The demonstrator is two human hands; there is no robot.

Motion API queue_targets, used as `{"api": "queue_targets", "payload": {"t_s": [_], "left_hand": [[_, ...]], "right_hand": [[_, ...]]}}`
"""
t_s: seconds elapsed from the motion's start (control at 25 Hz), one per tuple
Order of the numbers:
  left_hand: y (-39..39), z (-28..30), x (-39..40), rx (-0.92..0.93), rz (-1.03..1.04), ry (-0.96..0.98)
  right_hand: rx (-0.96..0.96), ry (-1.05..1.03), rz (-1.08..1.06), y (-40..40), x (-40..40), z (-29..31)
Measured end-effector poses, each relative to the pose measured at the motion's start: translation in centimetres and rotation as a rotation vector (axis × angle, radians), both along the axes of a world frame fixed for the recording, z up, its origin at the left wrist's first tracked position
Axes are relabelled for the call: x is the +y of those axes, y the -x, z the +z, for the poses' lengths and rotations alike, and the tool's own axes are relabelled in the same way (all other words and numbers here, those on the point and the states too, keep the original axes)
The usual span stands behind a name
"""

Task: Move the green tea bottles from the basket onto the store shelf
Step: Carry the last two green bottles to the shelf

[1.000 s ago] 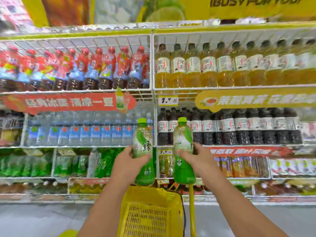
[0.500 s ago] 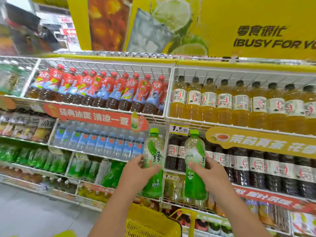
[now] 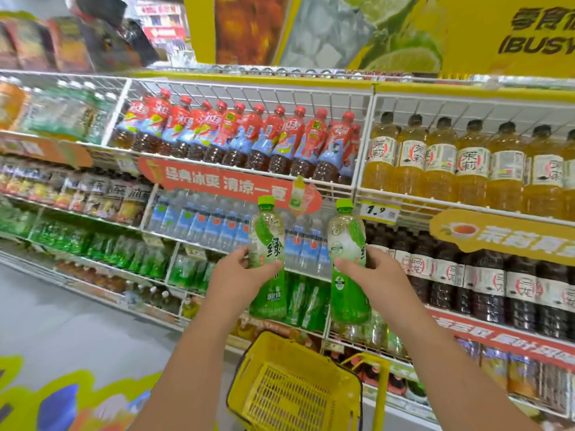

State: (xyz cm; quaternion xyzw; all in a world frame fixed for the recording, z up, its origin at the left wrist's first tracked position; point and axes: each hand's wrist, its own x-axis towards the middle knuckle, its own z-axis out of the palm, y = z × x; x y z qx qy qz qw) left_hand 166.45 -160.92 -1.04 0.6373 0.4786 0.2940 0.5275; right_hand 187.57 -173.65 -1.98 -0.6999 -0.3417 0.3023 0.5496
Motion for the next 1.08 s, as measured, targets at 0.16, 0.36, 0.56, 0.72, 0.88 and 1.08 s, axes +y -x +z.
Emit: {"api": "queue_targets", "payload": {"t_s": [0.16, 0.36, 0.56, 0.72, 0.88, 1.08], "left_hand": [[6.9, 0.2, 3.3, -0.011, 0.006, 0.011], [17.5, 1.0, 10.0, 0.038, 0.013, -0.027], [27.4, 0.4, 16.6, 0.009, 0.103, 0.010], [33.3, -0.5, 21.3, -0.005, 0.166, 0.042], [37.2, -1.3, 28.1, -0.018, 0.233, 0.051], [40.9, -1.4, 36.2, -0.023, 0.376, 0.035]], "right_hand": [[0.000, -0.015, 0.002, 6.5, 4.2, 0.3], [0.043, -0.048, 0.019, 16.7, 11.6, -0.2], [0.044, -0.028, 0.069, 26.0, 19.3, -0.7], [0.053, 0.030, 0.138, 30.6, 25.2, -0.7], [0.007, 0.050, 0.213, 33.5, 33.6, -1.3], [0.006, 0.039, 0.311, 36.7, 45.3, -2.4]]}}
